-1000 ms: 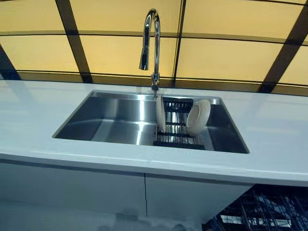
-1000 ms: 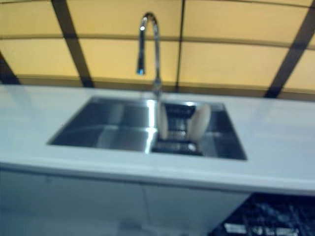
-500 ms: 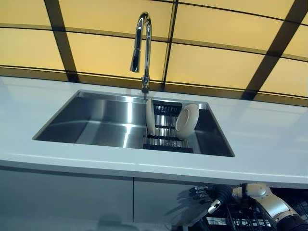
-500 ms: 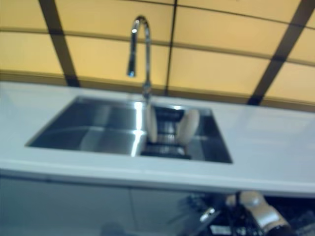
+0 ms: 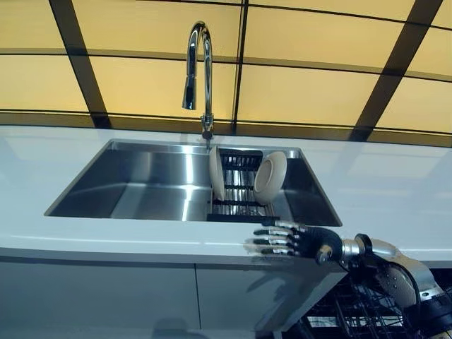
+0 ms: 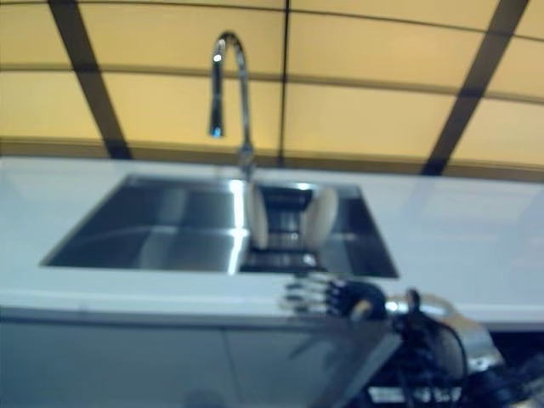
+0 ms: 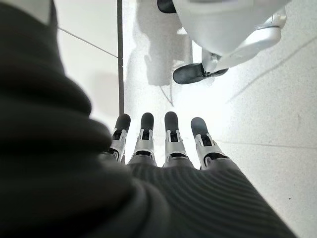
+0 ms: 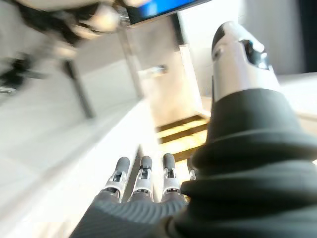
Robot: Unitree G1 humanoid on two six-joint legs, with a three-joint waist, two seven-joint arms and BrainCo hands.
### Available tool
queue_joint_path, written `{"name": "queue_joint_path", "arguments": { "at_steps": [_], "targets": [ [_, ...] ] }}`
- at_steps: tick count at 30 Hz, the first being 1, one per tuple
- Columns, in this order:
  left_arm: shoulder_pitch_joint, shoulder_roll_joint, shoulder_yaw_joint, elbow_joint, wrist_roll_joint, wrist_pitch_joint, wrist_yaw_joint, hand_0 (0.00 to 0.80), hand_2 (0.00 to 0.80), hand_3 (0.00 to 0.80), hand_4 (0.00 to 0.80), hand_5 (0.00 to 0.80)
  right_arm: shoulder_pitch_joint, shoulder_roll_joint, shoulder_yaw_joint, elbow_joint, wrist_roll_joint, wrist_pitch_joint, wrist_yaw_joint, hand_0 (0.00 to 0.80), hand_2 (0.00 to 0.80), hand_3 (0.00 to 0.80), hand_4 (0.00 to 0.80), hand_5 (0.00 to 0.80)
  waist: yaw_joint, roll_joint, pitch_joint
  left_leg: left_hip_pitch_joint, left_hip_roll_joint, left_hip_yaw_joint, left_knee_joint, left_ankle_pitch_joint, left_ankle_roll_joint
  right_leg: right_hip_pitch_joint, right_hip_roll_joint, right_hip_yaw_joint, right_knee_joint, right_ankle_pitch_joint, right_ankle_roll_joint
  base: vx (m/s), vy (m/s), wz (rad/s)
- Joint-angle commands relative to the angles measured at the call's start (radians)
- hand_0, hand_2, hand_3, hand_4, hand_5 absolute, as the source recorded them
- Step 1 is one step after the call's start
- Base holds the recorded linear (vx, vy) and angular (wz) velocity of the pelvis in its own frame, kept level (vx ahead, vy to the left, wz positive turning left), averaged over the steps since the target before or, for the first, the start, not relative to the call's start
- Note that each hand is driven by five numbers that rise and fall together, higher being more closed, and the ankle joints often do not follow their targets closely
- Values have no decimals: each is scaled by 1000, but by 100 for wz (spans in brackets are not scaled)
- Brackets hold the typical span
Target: Take plates into dishwasher
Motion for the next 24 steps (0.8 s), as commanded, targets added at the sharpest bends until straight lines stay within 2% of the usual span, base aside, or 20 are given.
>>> {"name": "queue_joint_path", "arguments": {
  "at_steps": [1,8,11,16,18,22,24],
  "targets": [
    [-38,12,-17,80,33,-32,-6,0,0,0,0,0,-117,69,-96,34,138,-50,-151,0,0,0,0,0,23,-8,-12,-8,-11,77,5,-56,40,28,-21,4,17,-75,78,0,0,0],
    [-42,1,-16,92,22,-33,2,0,0,0,0,0,-200,58,-157,146,173,-131,-362,0,0,0,0,0,22,-6,-13,-1,-10,80,5,-59,40,36,-22,2,15,-75,78,7,0,-1],
    [-41,1,-12,90,23,-28,5,0,0,0,0,0,-230,44,-176,154,204,-145,-471,0,0,0,0,0,23,-6,-10,1,-10,81,5,-59,39,38,-22,0,14,-76,76,12,-2,-1],
    [-38,3,-19,82,16,-16,9,0,0,0,0,0,-356,-6,-208,208,216,-191,-798,0,0,0,0,0,35,-6,-3,6,-10,74,5,-58,37,46,-21,-11,14,-79,73,49,-6,-3],
    [-35,3,-21,87,15,-17,9,0,0,0,0,0,-400,-27,-214,238,197,-210,-880,0,0,0,0,0,39,-6,-2,6,-10,70,5,-57,35,49,-21,-16,10,-77,74,69,-6,-1],
    [-33,-1,-24,96,11,-19,7,0,0,0,0,0,-482,-82,-203,288,208,-196,-1023,0,0,0,0,0,48,-10,-1,-1,-10,58,5,-50,29,50,-21,-23,3,-71,72,96,-10,-1],
    [-26,-4,-30,93,15,-12,0,0,0,0,0,0,-501,-107,-197,315,152,-147,-1059,0,0,0,0,0,55,-13,2,-8,-9,52,5,-44,24,47,-20,-28,3,-70,72,110,-21,-1]
  ]
}}
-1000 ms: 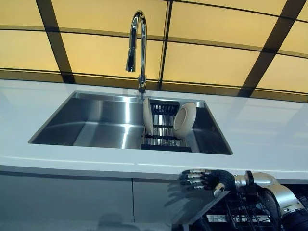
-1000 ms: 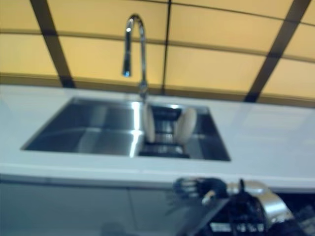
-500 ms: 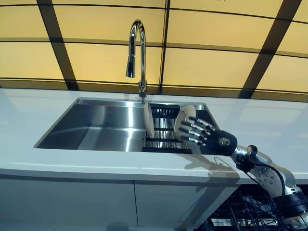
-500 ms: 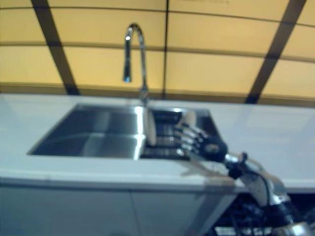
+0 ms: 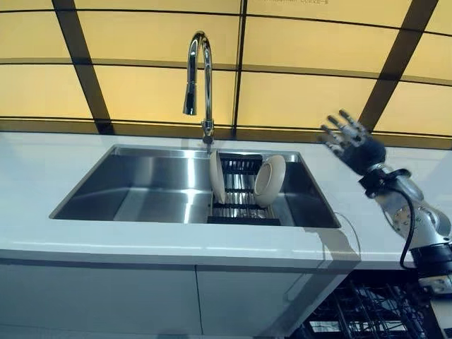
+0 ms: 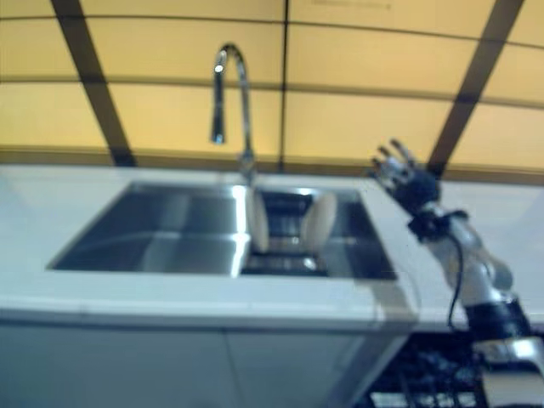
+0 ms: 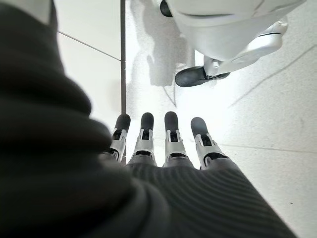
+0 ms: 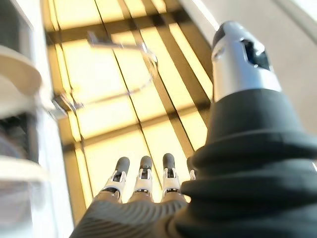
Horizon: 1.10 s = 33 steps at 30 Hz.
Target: Take plates into dishwasher
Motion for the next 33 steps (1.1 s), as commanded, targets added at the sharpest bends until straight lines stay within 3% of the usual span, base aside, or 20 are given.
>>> {"name": "queue_joint_path", "arguments": {
  "at_steps": [1,6,12,20,33],
  "targets": [
    [-29,8,-32,64,18,3,-4,0,0,0,0,0,-143,-63,-56,89,-51,37,-72,0,0,0,0,0,32,-17,15,-27,-12,36,5,-44,29,42,-25,-37,4,-71,70,105,-20,0],
    [-13,10,-56,45,12,26,7,0,0,0,0,0,-207,-173,45,236,-251,129,-122,0,0,0,0,0,46,-27,40,-62,-9,20,5,-21,20,19,-23,-52,4,-64,66,64,-23,4],
    [-11,17,-77,29,-1,11,21,0,0,0,0,0,-346,-236,175,420,-340,163,-154,0,0,0,0,0,70,-28,81,-105,-8,0,5,3,9,-8,-22,-72,4,-57,62,11,-15,4],
    [-22,39,-102,-13,-35,7,-5,0,0,0,0,0,-464,-219,267,474,-316,213,-166,0,0,0,0,0,88,-11,146,-154,-12,-21,5,22,9,-46,-28,-90,4,-48,57,-28,4,9],
    [-46,51,-126,-38,-61,2,9,0,0,0,0,0,-553,-171,340,449,-345,225,-164,0,0,0,0,0,93,-3,181,-185,-16,-29,5,27,8,-75,-33,-91,4,-45,56,-8,1,5]
  ]
}}
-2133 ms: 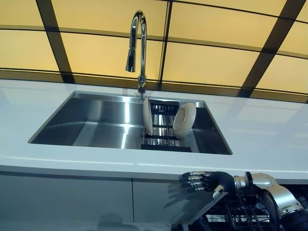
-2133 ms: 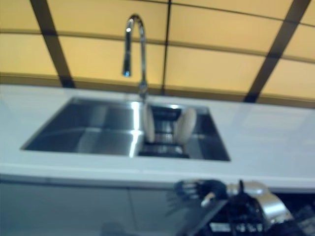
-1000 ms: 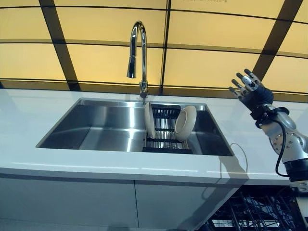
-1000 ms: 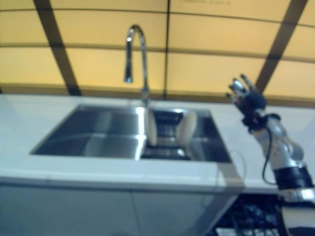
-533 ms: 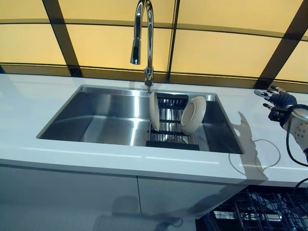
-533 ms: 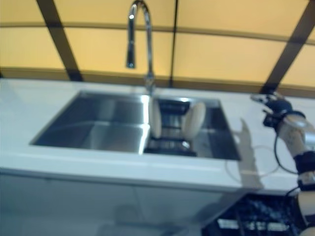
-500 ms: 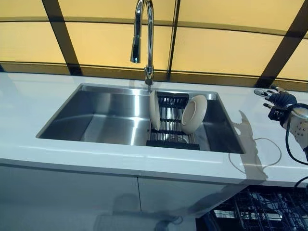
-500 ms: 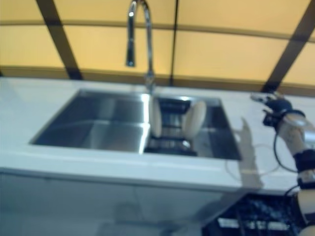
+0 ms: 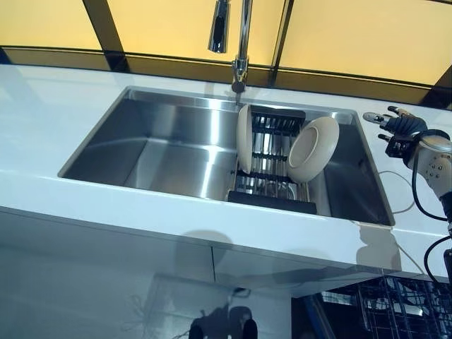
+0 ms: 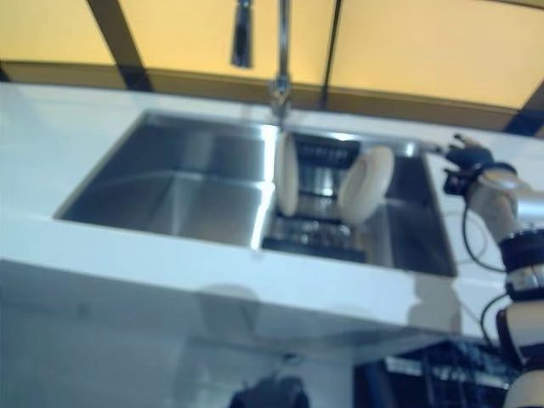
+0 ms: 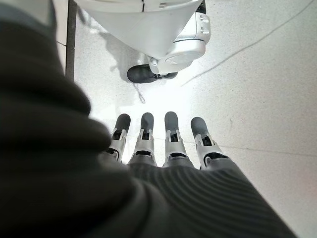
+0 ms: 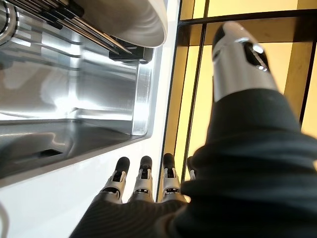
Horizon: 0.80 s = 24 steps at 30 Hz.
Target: Take plates into dishwasher
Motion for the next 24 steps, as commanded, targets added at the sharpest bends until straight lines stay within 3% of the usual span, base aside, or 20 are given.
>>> {"name": "queue_joint_path", "arguments": {
  "at_steps": [1,24],
  "targets": [
    [-28,35,-77,14,-40,6,3,0,0,0,0,0,-137,4,54,8,-27,-14,-9,0,0,0,0,0,30,-19,-19,-62,-4,34,-4,2,6,20,-20,-26,-1,-56,61,0,0,0],
    [-42,27,-83,7,-55,11,11,0,0,0,0,0,-151,89,84,-29,-12,56,-15,0,0,0,0,0,34,-20,-1,-64,-4,47,-4,0,6,11,-22,-23,-1,-54,61,0,0,0]
  ]
}}
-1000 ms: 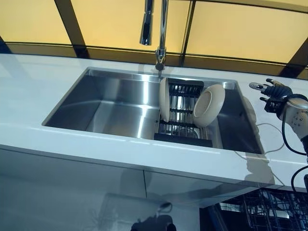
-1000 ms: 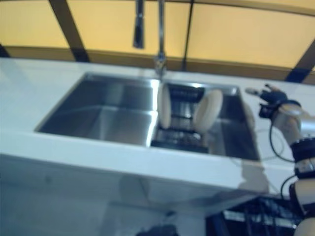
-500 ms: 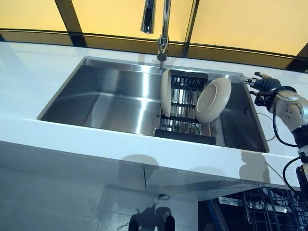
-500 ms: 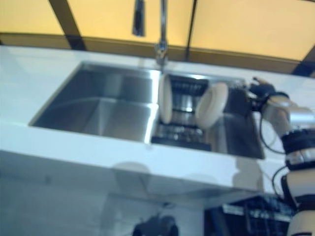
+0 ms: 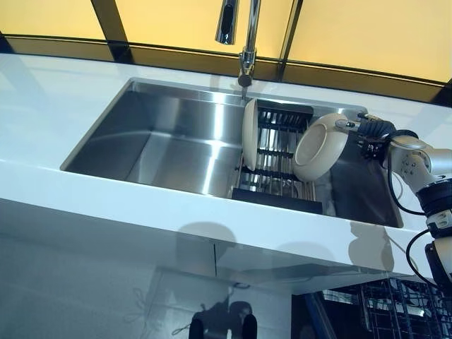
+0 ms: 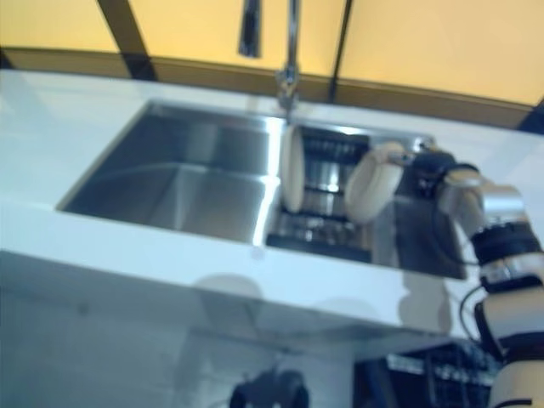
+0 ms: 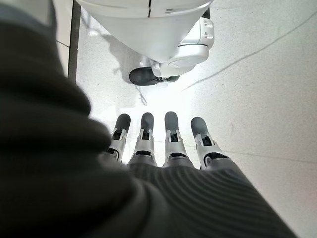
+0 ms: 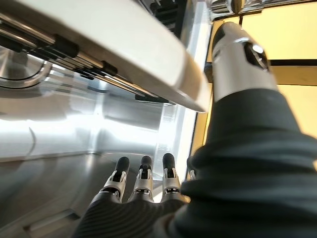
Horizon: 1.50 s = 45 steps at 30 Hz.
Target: Take plates into dishwasher
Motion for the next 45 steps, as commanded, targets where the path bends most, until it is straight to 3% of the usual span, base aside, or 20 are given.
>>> {"name": "queue_joint_path", "arguments": {
  "at_steps": [1,37,38,39,40,41,45],
  "targets": [
    [-29,25,-68,25,-29,5,11,0,0,0,0,0,-116,4,29,-22,17,-23,-18,0,0,0,0,0,12,-19,-15,-50,-4,51,-4,-2,7,20,-21,-19,-1,-54,61,0,0,0],
    [-52,11,-65,1,-90,-2,29,0,0,0,0,0,-101,82,69,-44,10,97,47,0,0,0,0,0,19,-23,22,-67,-7,62,-4,3,9,-1,-25,-29,-1,-46,65,0,0,0],
    [-50,11,-62,1,-91,-4,29,0,0,0,0,0,-99,82,70,-45,-7,100,53,119,119,119,119,119,20,-24,21,-67,-7,62,-4,3,9,-1,-25,-30,-1,-46,65,0,0,0],
    [-49,11,-62,-1,-93,-6,30,0,0,0,0,0,-100,81,74,-43,-21,100,62,307,307,307,307,307,21,-25,21,-67,-7,62,-4,3,8,-2,-25,-30,-1,-45,66,0,0,0],
    [-49,11,-62,-1,-95,-6,30,0,0,0,0,0,-102,81,76,-41,-25,101,64,376,376,376,376,376,21,-25,22,-67,-7,62,-4,3,8,-2,-25,-30,-1,-45,66,0,0,0],
    [-51,11,-63,-3,-98,-5,31,0,0,0,0,0,-109,82,81,-36,-60,109,64,800,800,800,800,800,22,-25,21,-67,-7,61,-4,3,8,-2,-25,-32,-1,-45,66,0,0,0],
    [-53,10,-63,-4,-101,-1,32,0,0,0,0,0,-139,66,112,3,-221,143,98,800,800,800,800,800,26,-27,15,-66,-8,60,-4,3,7,-1,-26,-34,-1,-44,68,-3,1,1]
  ]
}}
